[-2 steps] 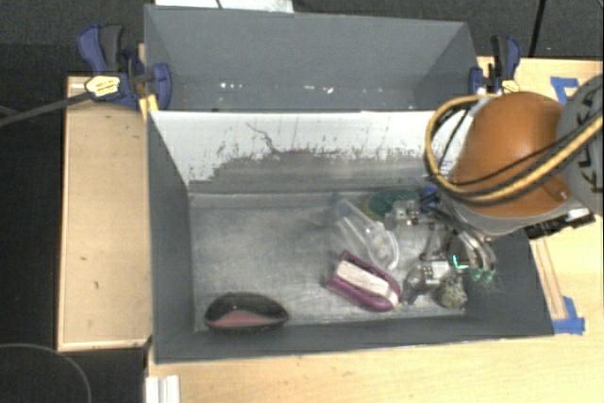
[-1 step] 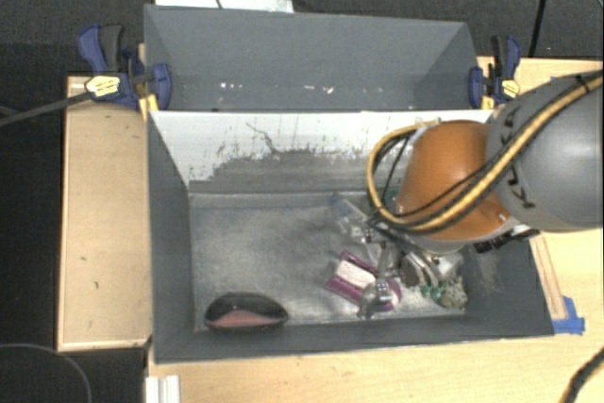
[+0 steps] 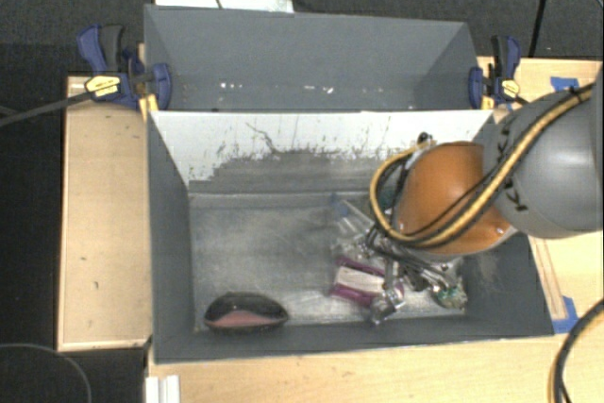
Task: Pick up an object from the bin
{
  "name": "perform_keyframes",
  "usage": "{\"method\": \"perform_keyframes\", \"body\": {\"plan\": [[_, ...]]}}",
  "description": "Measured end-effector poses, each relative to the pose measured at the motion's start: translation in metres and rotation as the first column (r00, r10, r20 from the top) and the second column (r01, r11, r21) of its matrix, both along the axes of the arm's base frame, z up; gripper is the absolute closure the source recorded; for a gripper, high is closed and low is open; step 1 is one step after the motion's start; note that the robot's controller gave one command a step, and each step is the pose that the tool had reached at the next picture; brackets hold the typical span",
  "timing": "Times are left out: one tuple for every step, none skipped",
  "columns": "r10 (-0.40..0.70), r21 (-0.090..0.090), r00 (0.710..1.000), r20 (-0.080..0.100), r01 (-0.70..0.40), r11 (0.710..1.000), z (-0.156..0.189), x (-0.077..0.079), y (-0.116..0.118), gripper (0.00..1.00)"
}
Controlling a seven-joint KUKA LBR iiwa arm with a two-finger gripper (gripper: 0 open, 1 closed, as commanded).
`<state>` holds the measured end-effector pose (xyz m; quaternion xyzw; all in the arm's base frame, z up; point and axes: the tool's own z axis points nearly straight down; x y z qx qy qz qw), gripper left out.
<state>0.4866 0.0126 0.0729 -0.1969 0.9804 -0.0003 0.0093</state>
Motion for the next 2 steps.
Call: {"method": "perform_keyframes", "body": {"plan": [[0.000,0.000,1.000,-0.013,0.000,1.000,-0.001,-0.004,0.001,1.00],[0.023,-0.002,1.000,-0.008,-0.023,1.000,0.148,0.031,0.018,1.00]]}}
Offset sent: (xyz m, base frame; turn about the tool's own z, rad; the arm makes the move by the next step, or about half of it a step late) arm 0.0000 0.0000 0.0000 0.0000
